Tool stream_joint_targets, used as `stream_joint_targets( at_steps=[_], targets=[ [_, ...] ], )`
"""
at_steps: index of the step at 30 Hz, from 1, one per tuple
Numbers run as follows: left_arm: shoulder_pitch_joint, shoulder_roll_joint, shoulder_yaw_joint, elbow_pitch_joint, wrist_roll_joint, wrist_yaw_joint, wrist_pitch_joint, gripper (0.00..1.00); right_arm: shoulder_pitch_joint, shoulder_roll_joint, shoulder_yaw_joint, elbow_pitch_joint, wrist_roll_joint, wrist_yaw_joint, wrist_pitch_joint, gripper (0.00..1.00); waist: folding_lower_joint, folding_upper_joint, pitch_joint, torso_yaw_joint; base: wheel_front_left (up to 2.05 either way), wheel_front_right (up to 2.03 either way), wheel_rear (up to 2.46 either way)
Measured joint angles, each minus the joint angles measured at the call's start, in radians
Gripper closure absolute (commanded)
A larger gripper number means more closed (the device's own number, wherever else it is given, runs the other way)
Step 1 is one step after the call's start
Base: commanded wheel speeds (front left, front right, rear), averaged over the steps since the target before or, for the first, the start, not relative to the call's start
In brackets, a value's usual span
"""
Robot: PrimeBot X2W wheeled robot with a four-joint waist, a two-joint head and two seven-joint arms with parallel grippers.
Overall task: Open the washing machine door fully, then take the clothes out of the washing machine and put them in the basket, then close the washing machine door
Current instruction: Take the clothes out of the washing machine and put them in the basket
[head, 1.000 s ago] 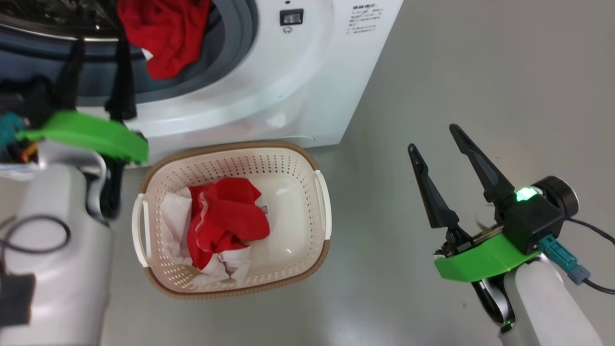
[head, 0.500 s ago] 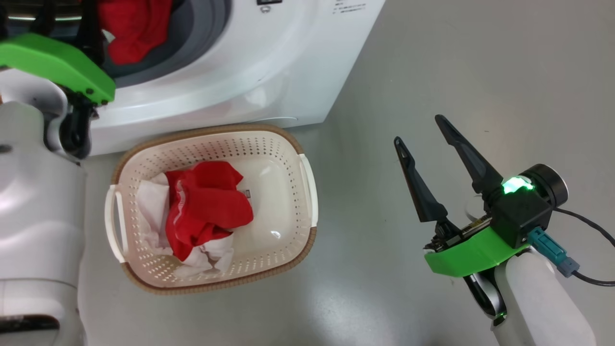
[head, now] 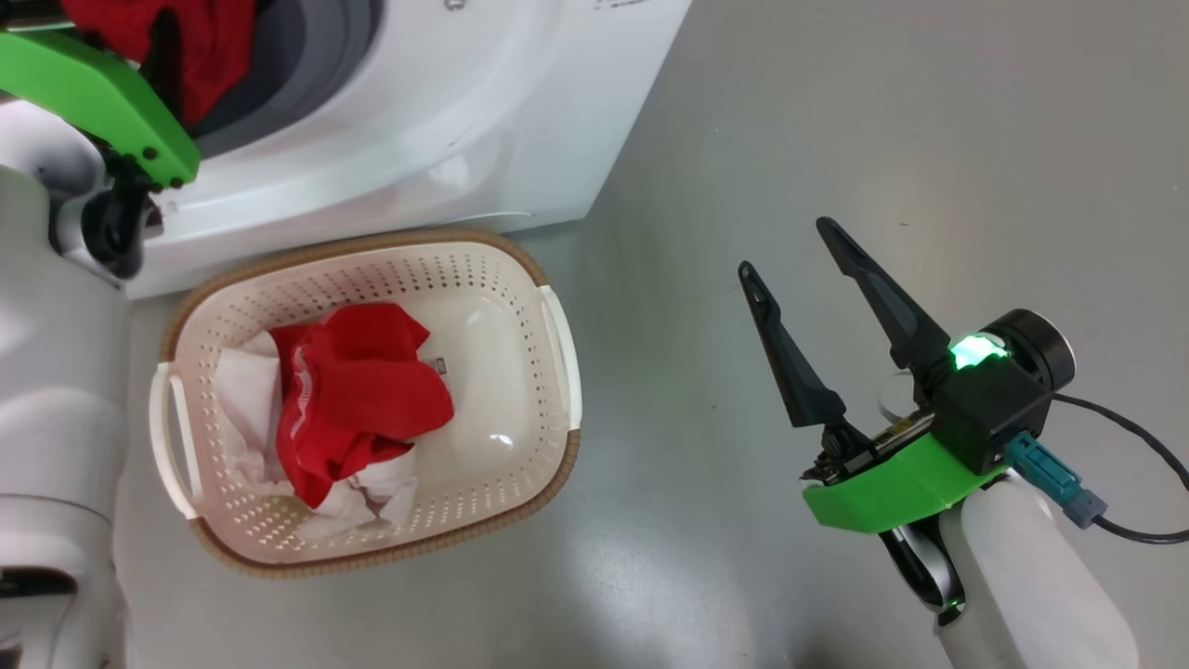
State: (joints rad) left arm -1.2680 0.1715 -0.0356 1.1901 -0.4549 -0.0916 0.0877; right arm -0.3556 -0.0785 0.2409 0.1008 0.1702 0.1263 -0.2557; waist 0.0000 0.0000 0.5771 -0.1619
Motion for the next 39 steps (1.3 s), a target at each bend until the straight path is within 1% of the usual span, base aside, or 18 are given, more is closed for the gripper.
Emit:
stream_joint_targets(
  at_steps=[5, 8, 9, 10, 13, 16, 22, 26, 30, 33, 36, 39],
  targets=[
    [-0.021, 0.009, -0.022, 0.032, 0.013, 0.003, 0.033, 0.0, 0.0, 0.002, 0.001, 0.0, 0.006, 0.0, 0.0, 0.0, 0.0, 0.0, 0.011, -0.013, 0.0, 0.0, 0.0],
    [-0.029, 0.018, -0.044, 0.038, 0.033, 0.012, 0.035, 0.0, 0.0, 0.006, 0.001, 0.0, 0.008, 0.0, 0.0, 0.0, 0.0, 0.0, 0.015, -0.02, 0.0, 0.0, 0.0],
    [-0.03, 0.023, -0.053, 0.041, 0.035, 0.012, 0.039, 0.78, 0.0, 0.007, 0.001, 0.0, 0.01, 0.0, 0.0, 0.0, 0.0, 0.0, 0.015, -0.022, 0.0, 0.0, 0.0],
    [-0.03, 0.027, -0.063, 0.042, 0.044, 0.012, 0.039, 1.0, 0.0, 0.008, 0.001, 0.0, 0.013, 0.0, 0.0, 0.0, 0.0, 0.0, 0.016, -0.024, 0.0, 0.0, 0.0],
    [-0.031, 0.034, -0.103, 0.044, 0.089, 0.015, 0.028, 1.0, 0.0, 0.011, 0.001, 0.0, 0.015, 0.0, 0.0, 0.0, 0.0, 0.0, 0.015, -0.025, 0.0, 0.0, 0.0],
    [-0.03, 0.034, -0.109, 0.044, 0.093, 0.022, -0.009, 1.0, 0.0, 0.012, 0.001, 0.0, 0.015, 0.0, 0.0, 0.0, -0.0001, 0.0, 0.012, -0.025, 0.0, 0.0, 0.0],
    [-0.015, 0.033, -0.106, 0.035, 0.086, 0.022, -0.145, 1.0, 0.0, 0.015, 0.0, 0.006, 0.019, 0.0, 0.0, 0.0, 0.0, 0.0, -0.004, -0.021, 0.0, 0.0, 0.0],
    [0.024, 0.027, -0.101, 0.024, 0.073, 0.019, -0.229, 1.0, 0.0, 0.016, 0.0, 0.009, 0.023, 0.0, 0.0, 0.0, 0.0, 0.0, -0.024, -0.015, 0.0, 0.0, 0.0],
    [0.065, 0.022, -0.099, 0.003, 0.064, 0.008, -0.301, 1.0, 0.001, 0.016, -0.002, 0.011, 0.024, 0.0, 0.0, 0.0, 0.0, 0.0, -0.05, -0.006, 0.0, 0.0, 0.0],
    [0.101, 0.018, -0.099, -0.04, 0.064, -0.006, -0.329, 1.0, 0.004, 0.016, -0.004, 0.014, 0.024, 0.0, 0.0, 0.0, 0.0, 0.0, -0.071, 0.003, 0.0, 0.0, 0.0],
    [0.147, 0.015, -0.095, -0.101, 0.061, -0.007, -0.337, 1.0, 0.007, 0.016, -0.003, 0.022, 0.024, 0.0, 0.0, 0.0, 0.0, 0.0, -0.095, 0.014, 0.0, 0.0, 0.0],
    [0.21, 0.016, -0.077, -0.215, 0.064, -0.007, -0.337, 1.0, 0.026, 0.016, -0.004, 0.027, 0.024, 0.0, 0.0, 0.0, 0.0, 0.0, -0.122, 0.024, 0.0, 0.0, 0.0]
  ],
)
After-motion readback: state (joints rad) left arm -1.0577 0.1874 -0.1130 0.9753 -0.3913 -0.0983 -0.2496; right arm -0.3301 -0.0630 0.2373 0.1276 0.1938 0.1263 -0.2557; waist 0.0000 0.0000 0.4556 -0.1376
